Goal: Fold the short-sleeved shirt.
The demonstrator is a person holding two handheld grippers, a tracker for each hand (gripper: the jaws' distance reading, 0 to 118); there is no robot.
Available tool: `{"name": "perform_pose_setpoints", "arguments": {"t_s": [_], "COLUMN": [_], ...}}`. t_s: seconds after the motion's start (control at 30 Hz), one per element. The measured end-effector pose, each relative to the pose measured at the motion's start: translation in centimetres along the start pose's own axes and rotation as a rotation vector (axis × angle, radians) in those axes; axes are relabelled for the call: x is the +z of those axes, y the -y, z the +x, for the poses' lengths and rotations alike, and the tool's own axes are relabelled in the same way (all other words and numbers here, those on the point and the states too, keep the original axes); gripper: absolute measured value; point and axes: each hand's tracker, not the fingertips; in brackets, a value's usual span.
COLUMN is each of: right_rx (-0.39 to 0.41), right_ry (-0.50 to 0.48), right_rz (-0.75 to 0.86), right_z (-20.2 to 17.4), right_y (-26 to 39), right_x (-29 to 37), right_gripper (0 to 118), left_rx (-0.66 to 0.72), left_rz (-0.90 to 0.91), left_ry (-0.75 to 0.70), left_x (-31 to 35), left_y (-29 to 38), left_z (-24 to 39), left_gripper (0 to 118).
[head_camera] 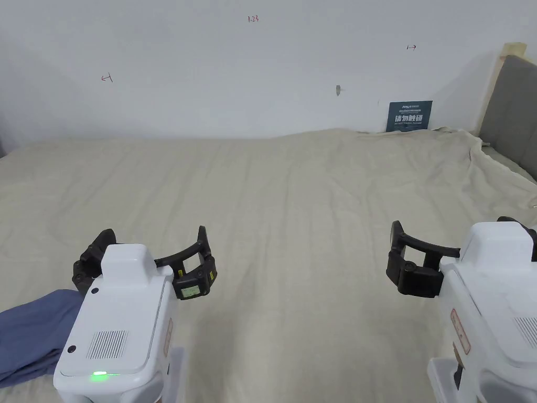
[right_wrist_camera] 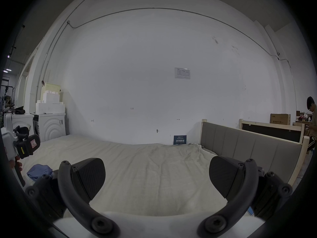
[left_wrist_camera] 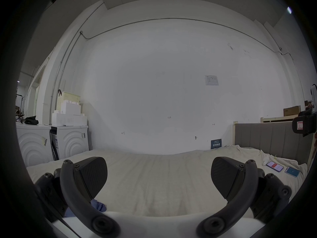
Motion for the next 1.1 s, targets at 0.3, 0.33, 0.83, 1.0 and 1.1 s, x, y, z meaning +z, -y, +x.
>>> {"name": "perform_pose_setpoints", "arguments": {"t_s": [0.3,0.33,0.83,1.0,1.1], "right_rx": [-0.002,0.000,0.001,0.008,0.010], "right_ry": [-0.002,-0.002,-0.003,-0.001,0.001], "right_rz": [0.003,0.003,0.008,0.005,0.001], "right_z": [-0.07,-0.08,-0.15,-0.23,-0.17], "right_y": [0.01,0.01,0.07,0.10,0.24], "right_x": [-0.01,-0.01,0.12,0.13,0.07], "right_gripper": [118,118,118,118,118], "left_rx": [0.001,0.000,0.003,0.002,0.007], "left_rz": [0.002,0.002,0.001,0.000,-0.001], "left_ry": [0.001,0.004,0.003,0.003,0.002], "left_x": [0.05,0.08,0.14,0.23,0.24], "left_y": [0.09,0.06,0.08,0.09,0.12], "left_z": [-0.03,-0.03,-0.05,-0.02,-0.03], "left_gripper": [118,118,118,118,118]}}
